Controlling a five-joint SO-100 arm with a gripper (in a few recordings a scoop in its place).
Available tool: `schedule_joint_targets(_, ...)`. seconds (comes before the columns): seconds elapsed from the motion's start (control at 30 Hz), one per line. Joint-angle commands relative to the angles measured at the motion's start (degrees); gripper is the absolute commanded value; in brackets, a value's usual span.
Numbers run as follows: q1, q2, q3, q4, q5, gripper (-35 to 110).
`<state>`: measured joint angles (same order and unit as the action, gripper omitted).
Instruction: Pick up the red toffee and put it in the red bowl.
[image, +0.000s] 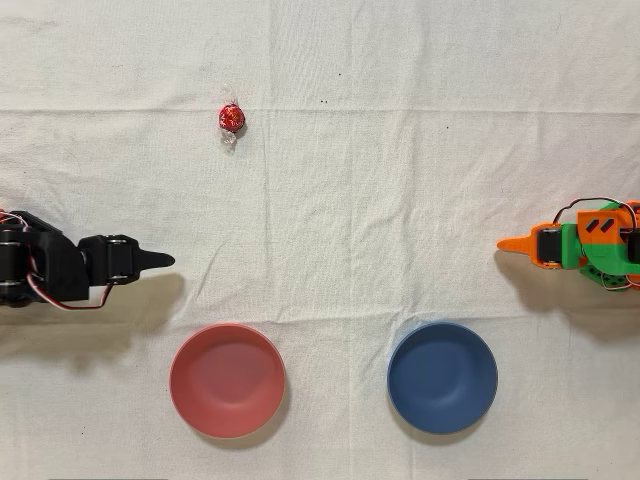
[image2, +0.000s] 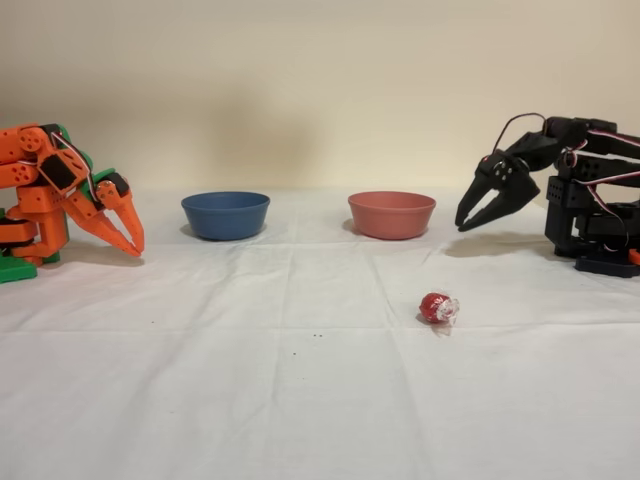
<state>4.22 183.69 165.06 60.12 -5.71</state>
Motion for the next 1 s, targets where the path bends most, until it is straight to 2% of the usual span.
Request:
schedule_joint_targets(0.0, -0.6, 0.4, -9.0, 4.0, -2.2, 0)
schedule_joint_targets(0.27, -5.4, -16.4, -23.9, 5.3, -3.7, 0)
schedule_joint_targets(0.47, -13.1, -29.9, -35.4, 6.2, -1.2, 0)
schedule_joint_targets(0.97, -27.8, -50.4, -51.6, 6.6, 6.2, 0)
